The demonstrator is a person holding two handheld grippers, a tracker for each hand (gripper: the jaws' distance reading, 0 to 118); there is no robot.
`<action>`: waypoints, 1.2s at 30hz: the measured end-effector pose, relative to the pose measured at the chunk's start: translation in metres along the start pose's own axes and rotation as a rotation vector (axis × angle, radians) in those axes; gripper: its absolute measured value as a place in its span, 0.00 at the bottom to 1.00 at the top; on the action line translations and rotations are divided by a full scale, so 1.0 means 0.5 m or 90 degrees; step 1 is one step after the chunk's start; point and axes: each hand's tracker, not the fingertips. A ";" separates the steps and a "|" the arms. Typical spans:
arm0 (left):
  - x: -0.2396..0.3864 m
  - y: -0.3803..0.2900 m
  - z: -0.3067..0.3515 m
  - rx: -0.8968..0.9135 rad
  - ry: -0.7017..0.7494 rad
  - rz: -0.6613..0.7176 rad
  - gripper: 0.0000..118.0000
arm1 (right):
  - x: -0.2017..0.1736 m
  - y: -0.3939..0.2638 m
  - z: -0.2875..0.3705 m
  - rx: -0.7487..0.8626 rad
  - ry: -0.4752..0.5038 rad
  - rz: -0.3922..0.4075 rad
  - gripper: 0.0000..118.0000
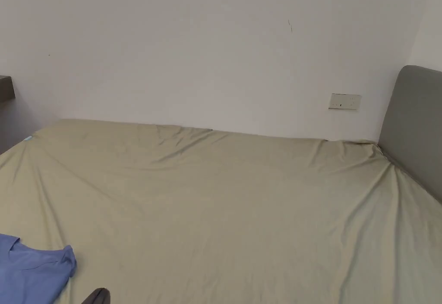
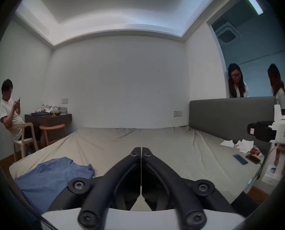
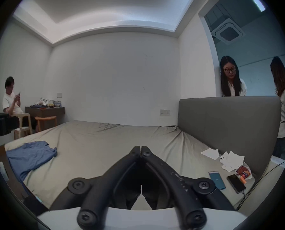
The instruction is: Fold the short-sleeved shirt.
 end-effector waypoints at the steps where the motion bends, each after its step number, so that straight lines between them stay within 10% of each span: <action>1: -0.002 -0.007 0.006 0.015 0.006 0.000 0.00 | 0.007 0.005 0.005 -0.006 0.004 -0.017 0.00; 16: -0.012 0.012 0.019 0.030 0.041 -0.001 0.00 | -0.010 0.030 -0.006 -0.022 -0.015 0.002 0.00; 36: -0.234 0.010 0.437 -0.028 0.556 -0.003 0.00 | -0.538 0.058 -0.097 0.020 0.527 0.015 0.00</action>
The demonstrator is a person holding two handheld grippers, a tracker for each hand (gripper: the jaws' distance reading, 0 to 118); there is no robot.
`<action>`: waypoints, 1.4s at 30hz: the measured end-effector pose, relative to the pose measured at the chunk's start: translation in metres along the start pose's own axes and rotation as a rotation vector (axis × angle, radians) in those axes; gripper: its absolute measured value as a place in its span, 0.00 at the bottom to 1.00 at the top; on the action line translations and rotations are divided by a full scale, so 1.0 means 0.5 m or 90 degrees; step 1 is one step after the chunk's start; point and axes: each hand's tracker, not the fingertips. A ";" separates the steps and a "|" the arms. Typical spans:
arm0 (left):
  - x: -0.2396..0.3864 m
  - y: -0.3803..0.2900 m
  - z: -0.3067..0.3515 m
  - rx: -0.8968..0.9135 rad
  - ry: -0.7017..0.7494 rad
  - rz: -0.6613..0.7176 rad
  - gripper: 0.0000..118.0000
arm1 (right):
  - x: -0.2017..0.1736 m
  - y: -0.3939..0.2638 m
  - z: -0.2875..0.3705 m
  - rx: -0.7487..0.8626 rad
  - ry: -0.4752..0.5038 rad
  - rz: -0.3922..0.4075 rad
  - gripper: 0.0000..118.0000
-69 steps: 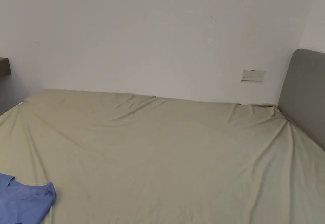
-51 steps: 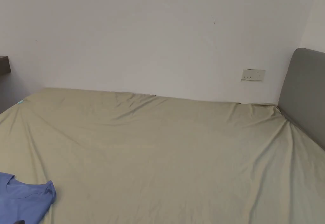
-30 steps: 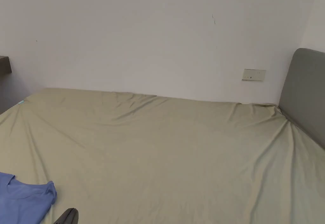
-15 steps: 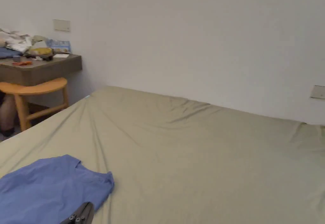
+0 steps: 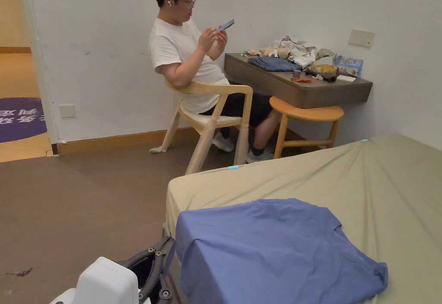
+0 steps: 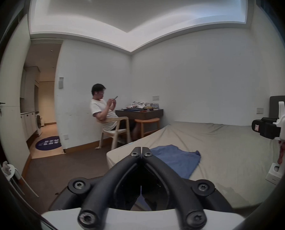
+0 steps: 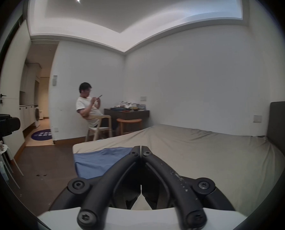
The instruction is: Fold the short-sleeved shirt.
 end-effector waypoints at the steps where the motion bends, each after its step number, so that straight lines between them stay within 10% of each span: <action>1: -0.005 0.000 0.002 -0.001 0.004 -0.001 0.00 | -0.009 -0.002 -0.004 0.000 0.009 0.000 0.00; 6: -0.015 0.006 -0.031 -0.024 0.001 0.024 0.00 | -0.021 -0.006 -0.020 -0.016 0.030 0.006 0.00; 14: 0.019 0.041 -0.453 -0.325 -0.331 0.201 0.00 | -0.019 -0.035 -0.043 -0.060 0.041 0.011 0.00; 18: 0.125 -0.039 -0.717 -0.518 -0.321 0.037 0.00 | -0.024 -0.062 -0.067 -0.098 0.043 -0.002 0.00; 23: 0.198 -0.164 -0.943 -0.676 -0.263 0.058 0.00 | -0.025 -0.083 -0.094 -0.132 0.041 -0.007 0.00; 25: 0.217 -0.183 -0.984 -0.701 -0.258 0.021 0.22 | -0.019 -0.091 -0.102 -0.139 0.037 -0.005 0.00; 26: 0.227 -0.191 -1.001 -0.692 -0.255 0.025 0.63 | -0.015 -0.096 -0.106 -0.144 0.035 -0.009 0.00; 28: 0.241 -0.205 -1.021 -0.668 -0.229 -0.016 1.00 | -0.006 -0.105 -0.114 -0.152 0.033 -0.016 0.00; 42: 0.277 -0.368 -1.095 -0.723 -0.223 -0.041 0.64 | 0.018 -0.132 -0.140 -0.196 0.003 -0.041 0.00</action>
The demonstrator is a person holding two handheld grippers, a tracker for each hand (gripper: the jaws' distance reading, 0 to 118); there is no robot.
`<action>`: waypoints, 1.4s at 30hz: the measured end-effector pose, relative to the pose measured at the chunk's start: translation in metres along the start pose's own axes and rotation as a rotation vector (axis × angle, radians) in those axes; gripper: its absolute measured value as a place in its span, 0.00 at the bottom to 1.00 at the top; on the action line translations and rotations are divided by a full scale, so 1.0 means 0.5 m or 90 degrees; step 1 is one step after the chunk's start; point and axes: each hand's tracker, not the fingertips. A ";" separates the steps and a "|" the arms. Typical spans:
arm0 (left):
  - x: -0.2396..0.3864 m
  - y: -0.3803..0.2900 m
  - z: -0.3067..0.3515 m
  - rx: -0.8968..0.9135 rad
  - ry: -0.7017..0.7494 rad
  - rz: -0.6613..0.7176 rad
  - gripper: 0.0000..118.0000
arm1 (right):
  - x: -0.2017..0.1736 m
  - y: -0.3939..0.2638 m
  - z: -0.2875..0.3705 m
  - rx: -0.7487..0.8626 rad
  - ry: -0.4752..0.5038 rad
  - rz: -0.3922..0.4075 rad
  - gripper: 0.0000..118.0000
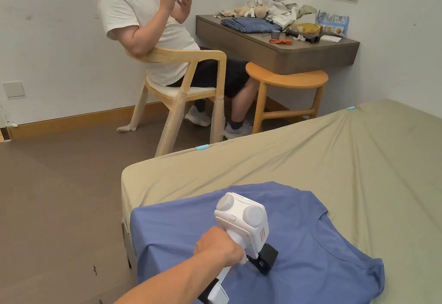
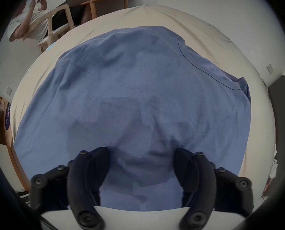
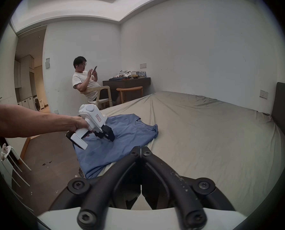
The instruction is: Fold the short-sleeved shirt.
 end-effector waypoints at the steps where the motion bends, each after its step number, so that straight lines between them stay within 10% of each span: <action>1: -0.001 0.002 0.007 0.000 0.011 0.003 0.49 | 0.000 -0.001 0.000 -0.001 0.000 -0.002 0.00; 3: -0.004 0.000 0.028 0.017 0.011 -0.002 0.01 | -0.001 -0.002 0.003 0.001 0.000 -0.002 0.00; 4: -0.007 -0.001 0.032 0.023 0.017 -0.011 0.00 | -0.001 -0.002 0.005 0.001 -0.002 -0.002 0.00; 24: 0.029 -0.035 0.362 0.185 -0.111 -0.052 0.00 | 0.062 0.027 0.113 0.069 -0.081 -0.012 0.00; 42: 0.450 -0.056 0.724 0.348 -0.300 -0.256 0.00 | 0.188 0.000 0.400 0.166 -0.254 -0.073 0.00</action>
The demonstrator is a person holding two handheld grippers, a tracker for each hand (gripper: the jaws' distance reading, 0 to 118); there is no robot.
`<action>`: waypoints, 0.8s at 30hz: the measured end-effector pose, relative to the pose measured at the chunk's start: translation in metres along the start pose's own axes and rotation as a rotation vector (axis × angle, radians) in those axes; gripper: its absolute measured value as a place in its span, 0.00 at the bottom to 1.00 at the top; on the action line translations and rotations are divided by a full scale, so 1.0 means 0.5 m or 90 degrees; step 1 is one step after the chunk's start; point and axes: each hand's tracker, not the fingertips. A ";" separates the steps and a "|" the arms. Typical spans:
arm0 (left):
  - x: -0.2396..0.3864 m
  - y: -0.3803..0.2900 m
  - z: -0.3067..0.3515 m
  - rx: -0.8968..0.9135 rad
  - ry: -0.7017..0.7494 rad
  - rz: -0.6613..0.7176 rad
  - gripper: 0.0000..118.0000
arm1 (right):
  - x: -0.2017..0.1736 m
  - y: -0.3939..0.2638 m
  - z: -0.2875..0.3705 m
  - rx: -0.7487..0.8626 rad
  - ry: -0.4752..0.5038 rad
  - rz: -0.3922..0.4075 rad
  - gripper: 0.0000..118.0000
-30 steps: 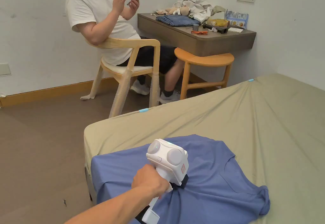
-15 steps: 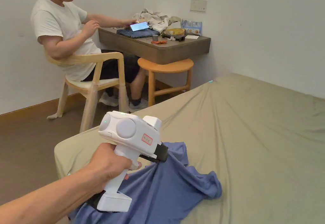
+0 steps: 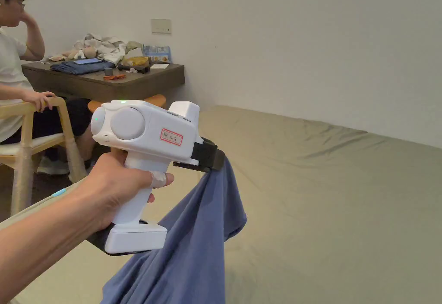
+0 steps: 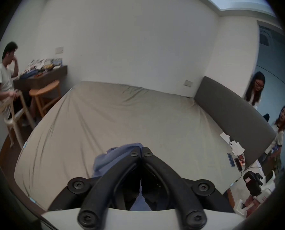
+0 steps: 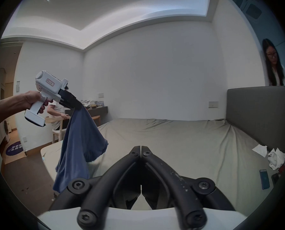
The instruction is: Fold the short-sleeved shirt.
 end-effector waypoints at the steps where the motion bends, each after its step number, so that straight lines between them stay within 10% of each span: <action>1: 0.028 0.013 -0.002 0.010 0.000 -0.013 0.00 | 0.011 0.003 0.011 0.004 -0.007 -0.004 0.00; 16: 0.413 0.066 -0.203 -0.006 -0.222 -0.107 0.00 | 0.156 0.007 0.137 0.041 -0.159 -0.031 0.00; 24: 0.643 -0.135 -0.447 -0.122 -0.330 -0.195 0.00 | 0.224 -0.018 0.159 0.017 -0.218 -0.043 0.00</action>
